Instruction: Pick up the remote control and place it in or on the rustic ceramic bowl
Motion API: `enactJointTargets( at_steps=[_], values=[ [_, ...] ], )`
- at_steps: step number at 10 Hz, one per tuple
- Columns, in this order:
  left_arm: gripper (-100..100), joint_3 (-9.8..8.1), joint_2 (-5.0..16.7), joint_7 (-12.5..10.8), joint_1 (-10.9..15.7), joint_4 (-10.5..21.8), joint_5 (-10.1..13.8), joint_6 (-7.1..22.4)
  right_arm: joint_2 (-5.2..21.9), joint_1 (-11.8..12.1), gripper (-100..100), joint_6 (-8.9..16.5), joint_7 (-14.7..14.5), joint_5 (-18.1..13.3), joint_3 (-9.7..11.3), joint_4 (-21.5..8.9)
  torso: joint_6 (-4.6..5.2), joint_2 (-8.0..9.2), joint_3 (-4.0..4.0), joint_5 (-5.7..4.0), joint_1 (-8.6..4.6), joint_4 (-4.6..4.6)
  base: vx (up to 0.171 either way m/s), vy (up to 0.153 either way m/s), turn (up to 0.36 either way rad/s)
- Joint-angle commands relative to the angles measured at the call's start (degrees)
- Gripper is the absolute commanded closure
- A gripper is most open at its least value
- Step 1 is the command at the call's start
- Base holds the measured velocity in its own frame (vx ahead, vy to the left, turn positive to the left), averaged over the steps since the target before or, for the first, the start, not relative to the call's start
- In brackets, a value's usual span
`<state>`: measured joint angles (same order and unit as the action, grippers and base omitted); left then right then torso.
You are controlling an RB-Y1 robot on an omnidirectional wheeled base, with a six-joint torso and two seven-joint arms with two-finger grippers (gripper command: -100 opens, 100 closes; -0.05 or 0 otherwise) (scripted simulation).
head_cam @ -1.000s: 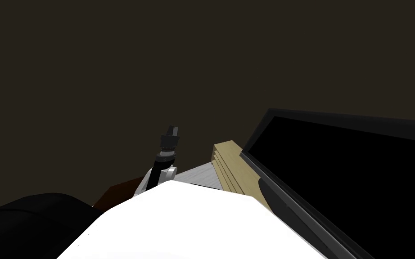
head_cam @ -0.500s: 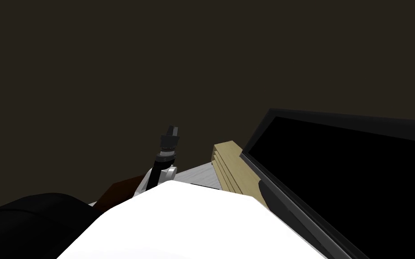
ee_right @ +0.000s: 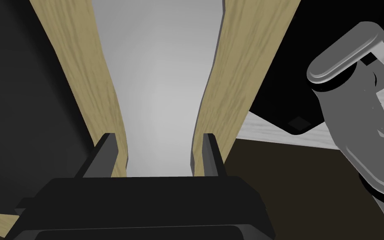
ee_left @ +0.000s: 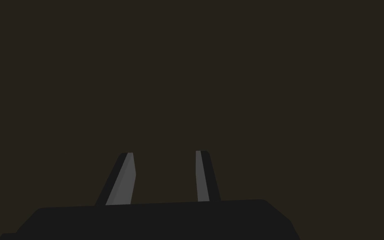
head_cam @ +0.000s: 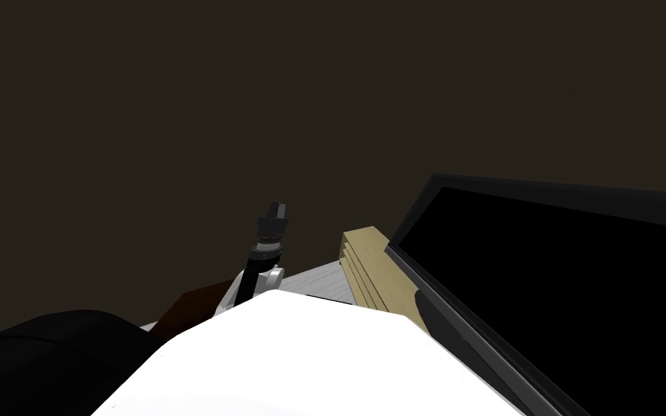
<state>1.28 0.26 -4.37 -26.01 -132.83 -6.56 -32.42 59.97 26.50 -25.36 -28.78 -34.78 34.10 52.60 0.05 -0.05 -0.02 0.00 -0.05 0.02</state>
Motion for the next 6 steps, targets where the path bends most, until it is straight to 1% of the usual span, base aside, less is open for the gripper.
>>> enactJointTargets(
  at_steps=[1,2,3,4,6],
  values=[
    [0,0.00,0.0,0.0,0.0,0.0,0.0,0.0,0.0,0.0,100,0.0,0.0,0.0,0.0,0.0,0.00,0.00,0.00,0.00,0.00,0.00,0.000,0.000,0.000],
    [0,0.00,0.0,0.0,0.0,0.0,0.0,0.0,0.0,0.0,100,0.0,0.0,0.0,0.0,0.0,0.01,0.00,0.00,0.00,0.00,0.00,0.000,0.000,0.000],
    [0,0.00,0.0,0.0,0.0,0.0,0.0,0.0,0.0,0.0,0,0.0,0.0,0.0,0.0,0.0,0.01,-0.01,0.00,0.00,0.00,0.00,0.000,0.000,0.000],
    [0,0.00,0.0,0.0,0.0,0.0,0.0,0.0,1.7,0.4,100,-0.7,0.3,0.2,-0.2,0.8,0.01,-0.01,0.00,0.00,0.00,0.00,-0.003,0.028,-0.101],
    [0,0.00,0.0,0.0,0.0,0.0,0.0,0.0,3.5,0.9,100,-1.6,0.6,0.5,-0.4,1.7,0.06,0.02,0.01,0.07,0.19,-0.01,0.002,0.049,-0.073]
  ],
)
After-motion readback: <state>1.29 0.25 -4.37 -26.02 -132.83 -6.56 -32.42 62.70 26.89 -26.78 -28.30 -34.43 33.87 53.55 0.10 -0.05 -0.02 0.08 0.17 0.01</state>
